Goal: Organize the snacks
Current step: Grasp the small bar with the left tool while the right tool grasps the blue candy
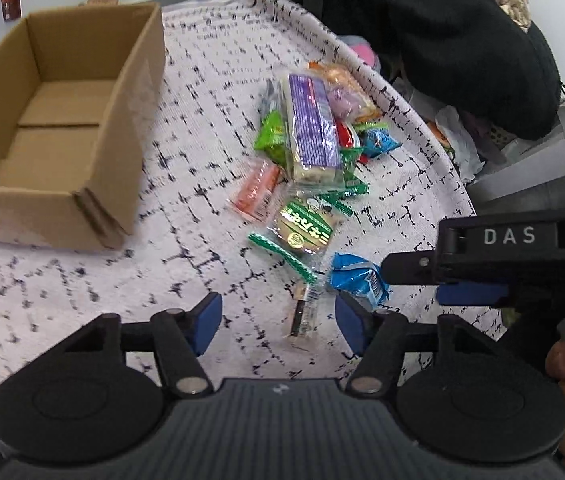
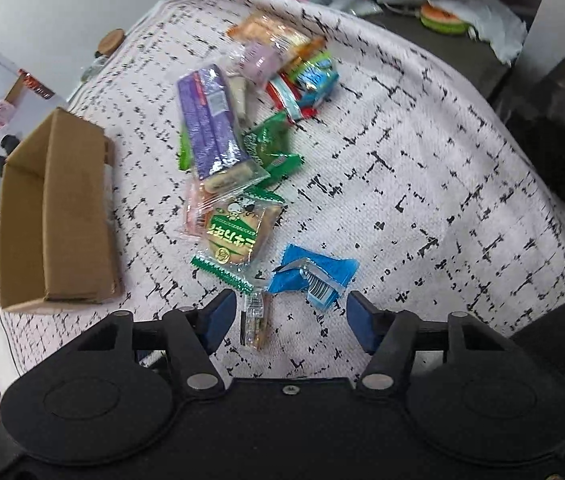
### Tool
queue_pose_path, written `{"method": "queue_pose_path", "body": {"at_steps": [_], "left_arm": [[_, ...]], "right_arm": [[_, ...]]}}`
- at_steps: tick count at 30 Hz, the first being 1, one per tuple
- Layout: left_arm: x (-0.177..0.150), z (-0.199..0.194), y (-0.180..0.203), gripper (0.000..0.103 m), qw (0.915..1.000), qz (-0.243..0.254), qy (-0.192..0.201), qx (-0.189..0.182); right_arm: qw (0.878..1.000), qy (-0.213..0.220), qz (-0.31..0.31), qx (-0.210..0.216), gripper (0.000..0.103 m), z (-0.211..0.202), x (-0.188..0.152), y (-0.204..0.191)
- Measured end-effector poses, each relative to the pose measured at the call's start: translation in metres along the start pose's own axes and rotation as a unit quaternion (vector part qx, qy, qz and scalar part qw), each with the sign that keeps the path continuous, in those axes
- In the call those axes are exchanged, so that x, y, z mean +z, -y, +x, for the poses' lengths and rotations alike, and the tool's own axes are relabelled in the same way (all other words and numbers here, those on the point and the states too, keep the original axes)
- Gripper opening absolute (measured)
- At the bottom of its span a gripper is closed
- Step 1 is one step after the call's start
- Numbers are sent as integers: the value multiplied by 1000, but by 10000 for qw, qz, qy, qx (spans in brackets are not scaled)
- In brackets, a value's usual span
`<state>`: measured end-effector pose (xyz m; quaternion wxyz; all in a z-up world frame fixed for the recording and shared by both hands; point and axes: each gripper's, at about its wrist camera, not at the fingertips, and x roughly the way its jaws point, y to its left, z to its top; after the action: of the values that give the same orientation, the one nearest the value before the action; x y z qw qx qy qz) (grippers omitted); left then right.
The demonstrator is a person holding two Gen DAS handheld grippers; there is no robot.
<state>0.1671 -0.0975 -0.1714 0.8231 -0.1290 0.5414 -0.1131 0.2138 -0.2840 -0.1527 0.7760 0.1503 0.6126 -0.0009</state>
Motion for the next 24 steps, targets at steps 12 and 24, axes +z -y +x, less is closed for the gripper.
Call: {"method": "queue_pose_path", "body": {"at_steps": [12,24], "left_arm": [[4,46,4,42,9983,-291,-424,-267],[6,74,0,16,9958,-642,-629,-199]], "right_arm": [[9976,-391,578,-1,54,36,13,9],[9952,-543,798,-158,52,62,19,9]]}}
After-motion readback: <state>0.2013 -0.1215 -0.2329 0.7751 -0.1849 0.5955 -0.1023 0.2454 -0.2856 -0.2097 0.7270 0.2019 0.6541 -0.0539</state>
